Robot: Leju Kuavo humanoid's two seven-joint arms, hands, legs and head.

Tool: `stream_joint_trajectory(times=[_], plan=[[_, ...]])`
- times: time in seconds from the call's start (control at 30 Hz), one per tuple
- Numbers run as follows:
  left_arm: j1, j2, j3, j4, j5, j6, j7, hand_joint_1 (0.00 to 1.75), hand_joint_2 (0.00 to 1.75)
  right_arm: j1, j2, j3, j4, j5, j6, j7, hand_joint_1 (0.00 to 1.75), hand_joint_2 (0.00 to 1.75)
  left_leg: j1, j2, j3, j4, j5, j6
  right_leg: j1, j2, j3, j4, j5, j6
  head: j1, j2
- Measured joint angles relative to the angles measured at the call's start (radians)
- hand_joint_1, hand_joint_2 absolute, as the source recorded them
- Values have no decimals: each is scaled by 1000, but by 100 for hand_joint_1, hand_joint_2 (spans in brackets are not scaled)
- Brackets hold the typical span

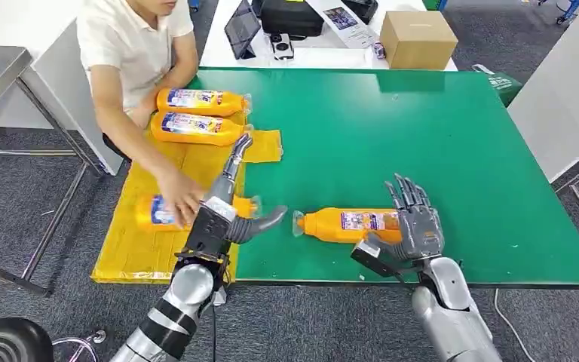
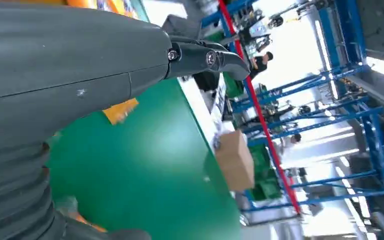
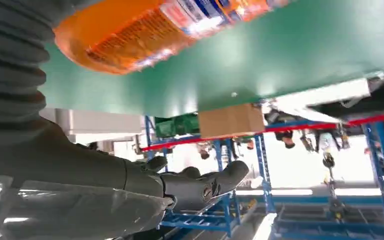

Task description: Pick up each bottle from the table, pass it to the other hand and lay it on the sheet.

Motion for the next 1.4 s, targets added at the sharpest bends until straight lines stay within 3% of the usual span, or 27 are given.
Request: stream_joint_trajectory(times=[0.2,0.47,0.63,1.07,1.1,1.13,1.3,1.4], plan=[[7,-1,-23,-15,34,0,-8,0,175,-15,-35,3,32,-1,10,8,0,175,1,0,-1,0,0,0,0,0,0,0,0,0,0,0],[5,-1,-40,-50,21,-13,20,0,175,-11,-78,29,11,-84,244,10,0,175,0,0,-1,0,0,0,0,-1,0,0,0,0,0,0],[2,-1,-48,-63,21,-22,26,0,175,-17,-107,51,-8,-72,315,29,0,175,0,-1,-1,0,0,0,0,-1,0,0,0,0,0,0],[-8,-10,-67,-64,31,-33,29,0,175,-88,-125,103,61,-59,378,55,2,175,0,0,-1,0,0,0,0,-1,0,0,0,0,0,0],[-9,-10,-67,-63,31,-33,29,0,175,-90,-125,105,64,-59,378,55,150,175,0,0,-1,0,0,0,0,-1,0,0,0,0,0,0],[-10,-10,-67,-63,32,-33,29,0,175,-92,-125,107,67,-59,378,55,175,175,0,0,-1,0,0,0,0,-1,0,0,0,0,0,0],[-17,-14,-68,-63,47,-45,23,0,175,-126,-124,120,124,-83,410,33,168,175,0,0,-1,0,0,0,0,-1,0,0,0,0,0,0],[-24,-17,-69,-61,57,-45,16,0,175,-156,-120,125,179,-106,409,9,175,175,0,0,-1,0,0,0,0,0,0,0,0,0,0,0]])
